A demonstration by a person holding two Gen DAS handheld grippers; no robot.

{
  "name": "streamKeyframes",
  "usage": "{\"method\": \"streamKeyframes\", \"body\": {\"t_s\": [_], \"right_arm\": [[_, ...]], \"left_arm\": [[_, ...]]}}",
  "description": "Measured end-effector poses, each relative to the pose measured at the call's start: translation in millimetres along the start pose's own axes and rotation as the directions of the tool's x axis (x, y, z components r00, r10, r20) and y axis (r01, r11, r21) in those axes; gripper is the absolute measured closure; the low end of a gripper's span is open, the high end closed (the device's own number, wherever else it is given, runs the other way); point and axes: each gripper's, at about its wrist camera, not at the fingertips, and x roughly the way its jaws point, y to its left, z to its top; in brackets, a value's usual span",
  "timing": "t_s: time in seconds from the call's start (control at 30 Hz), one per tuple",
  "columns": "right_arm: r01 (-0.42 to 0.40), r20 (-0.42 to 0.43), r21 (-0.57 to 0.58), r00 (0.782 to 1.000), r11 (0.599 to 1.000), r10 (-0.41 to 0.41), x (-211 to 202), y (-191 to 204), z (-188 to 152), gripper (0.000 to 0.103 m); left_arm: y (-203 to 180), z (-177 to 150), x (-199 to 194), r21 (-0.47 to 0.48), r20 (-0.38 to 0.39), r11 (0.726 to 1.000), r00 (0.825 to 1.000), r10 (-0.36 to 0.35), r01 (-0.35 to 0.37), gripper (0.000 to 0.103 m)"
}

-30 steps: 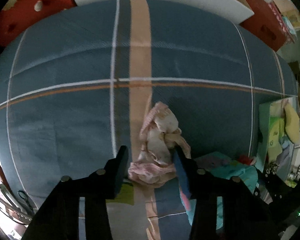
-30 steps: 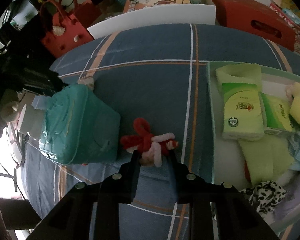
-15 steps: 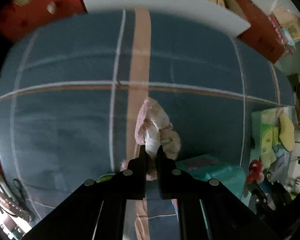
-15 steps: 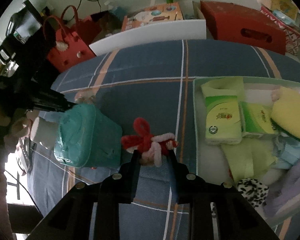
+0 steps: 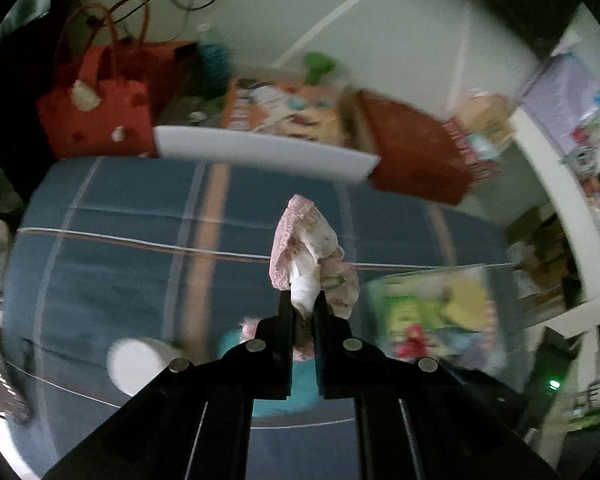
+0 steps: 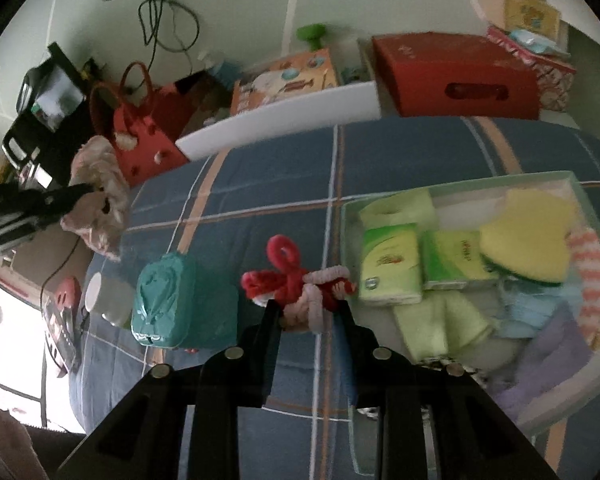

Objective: Organize soft objects
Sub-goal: 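Carry the pink scrunchie and red toy over the tray and release them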

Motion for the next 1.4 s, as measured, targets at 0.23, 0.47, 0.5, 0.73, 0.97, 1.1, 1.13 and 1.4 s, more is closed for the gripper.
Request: {"method": "streamKeyframes", "body": {"t_s": [0.23, 0.47, 0.5, 0.73, 0.97, 1.1, 1.13, 1.4], "right_arm": [[0.071, 0.08, 0.086, 0.994, 0.994, -0.078, -37, -44, 2, 0.075], [0.177, 0.109, 0.219, 0.973, 0.96, -0.204, -64, -98, 0, 0.075], [0.178, 0.102, 0.236, 0.973, 0.955, -0.207, -64, -105, -1, 0.075], [0.171, 0.023, 0.252, 0.983, 0.952, -0.183, -42, -120, -8, 0.074], [0.193, -0.043, 0.209, 0.981, 0.959, -0.188, -23, -113, -13, 0.074], [0.219, -0.076, 0.201, 0.975, 0.955, -0.208, -13, -114, -15, 0.073], [0.223, -0.081, 0.199, 0.974, 0.954, -0.211, -12, -114, -15, 0.073], [0.237, -0.071, 0.193, 0.971, 0.952, -0.228, -19, -110, -11, 0.063]], "left_arm": [[-51, -32, -2, 0.004, 0.041, 0.994, 0.993, -0.108, 0.108, 0.095], [-106, -58, 40, 0.084, -0.041, 0.978, 0.981, -0.191, 0.194, 0.095], [-111, -60, 47, 0.089, -0.056, 0.976, 0.979, -0.194, 0.199, 0.095], [-126, -73, 96, 0.093, -0.141, 0.975, 0.972, -0.189, 0.203, 0.095], [-118, -81, 131, 0.065, -0.181, 0.983, 0.97, -0.16, 0.174, 0.095], [-111, -83, 149, 0.038, -0.199, 0.986, 0.968, -0.154, 0.164, 0.095], [-110, -83, 151, 0.032, -0.204, 0.986, 0.967, -0.153, 0.163, 0.095], [-111, -83, 129, 0.043, -0.176, 0.983, 0.97, -0.167, 0.177, 0.047]]}}
